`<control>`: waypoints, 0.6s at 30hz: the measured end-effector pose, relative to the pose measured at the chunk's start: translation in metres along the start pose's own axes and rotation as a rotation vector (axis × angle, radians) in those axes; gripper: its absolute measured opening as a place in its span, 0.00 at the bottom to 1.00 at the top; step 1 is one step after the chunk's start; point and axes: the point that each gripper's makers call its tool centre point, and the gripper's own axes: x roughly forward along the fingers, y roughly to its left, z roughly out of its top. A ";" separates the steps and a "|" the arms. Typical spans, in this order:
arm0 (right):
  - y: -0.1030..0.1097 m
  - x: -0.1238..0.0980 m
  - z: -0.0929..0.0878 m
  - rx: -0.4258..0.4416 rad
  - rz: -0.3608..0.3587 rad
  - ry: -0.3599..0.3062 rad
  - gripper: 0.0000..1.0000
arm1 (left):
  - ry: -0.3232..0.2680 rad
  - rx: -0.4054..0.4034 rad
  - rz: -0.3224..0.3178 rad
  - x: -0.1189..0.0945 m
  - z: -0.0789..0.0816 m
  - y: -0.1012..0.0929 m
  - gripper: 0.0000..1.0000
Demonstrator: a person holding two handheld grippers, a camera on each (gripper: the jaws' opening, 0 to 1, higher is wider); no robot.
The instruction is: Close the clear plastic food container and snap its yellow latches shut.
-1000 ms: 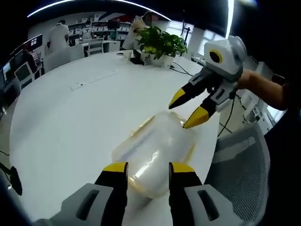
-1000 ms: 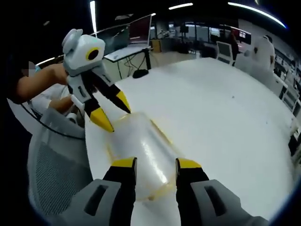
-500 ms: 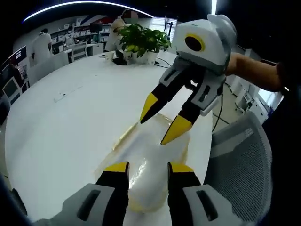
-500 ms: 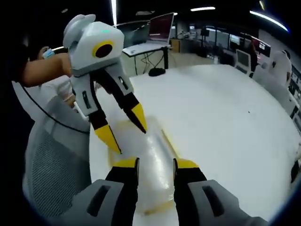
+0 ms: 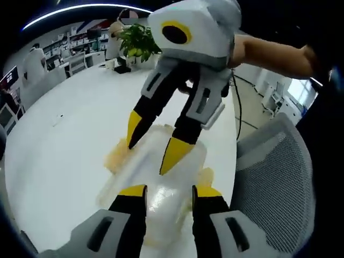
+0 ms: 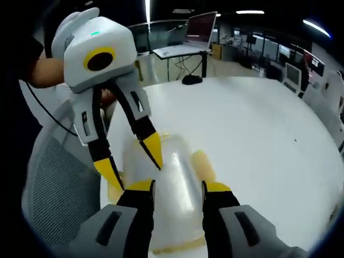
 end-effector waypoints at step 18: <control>-0.007 0.012 -0.009 0.005 0.129 0.084 0.42 | 0.026 0.220 0.061 0.002 -0.008 -0.011 0.35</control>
